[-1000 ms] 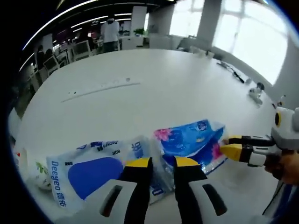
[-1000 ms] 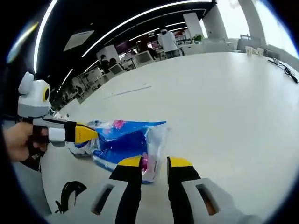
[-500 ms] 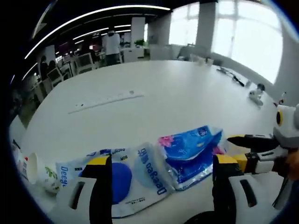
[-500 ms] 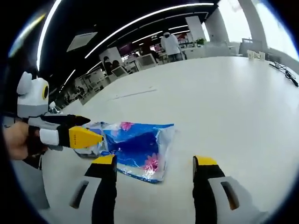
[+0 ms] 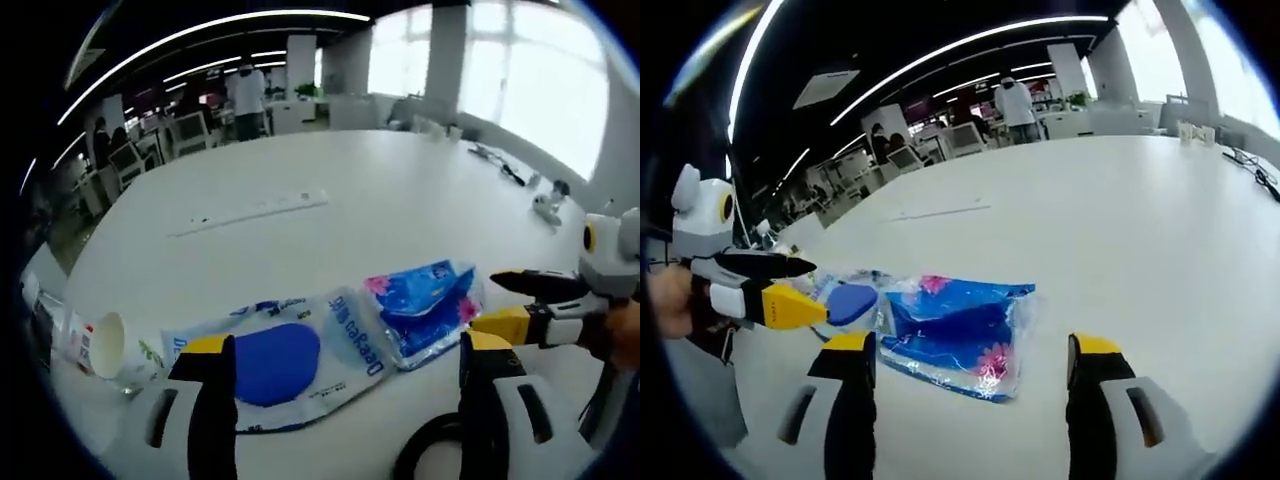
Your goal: Arrange the tabletop items into an orderly group along one side of the table until the central work area is clear of visible clutter.
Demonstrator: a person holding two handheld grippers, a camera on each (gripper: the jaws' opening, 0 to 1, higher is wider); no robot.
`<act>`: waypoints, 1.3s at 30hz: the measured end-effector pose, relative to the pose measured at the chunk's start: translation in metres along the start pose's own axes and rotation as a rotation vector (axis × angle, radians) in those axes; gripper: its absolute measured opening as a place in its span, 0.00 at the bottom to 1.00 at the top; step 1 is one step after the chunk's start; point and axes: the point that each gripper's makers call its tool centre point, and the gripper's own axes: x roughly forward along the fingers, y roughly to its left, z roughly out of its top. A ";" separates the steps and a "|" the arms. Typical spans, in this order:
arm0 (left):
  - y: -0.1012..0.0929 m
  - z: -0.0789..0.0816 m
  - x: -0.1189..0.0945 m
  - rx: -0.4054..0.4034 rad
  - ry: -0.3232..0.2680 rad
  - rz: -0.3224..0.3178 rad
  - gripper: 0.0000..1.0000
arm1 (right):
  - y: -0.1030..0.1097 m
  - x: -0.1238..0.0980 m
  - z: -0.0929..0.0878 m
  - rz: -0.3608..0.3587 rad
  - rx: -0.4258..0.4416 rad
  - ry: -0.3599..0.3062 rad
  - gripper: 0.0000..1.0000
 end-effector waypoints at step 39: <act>0.020 -0.029 -0.042 -0.063 0.022 -0.085 0.77 | 0.032 -0.039 -0.008 -0.065 -0.030 0.019 0.69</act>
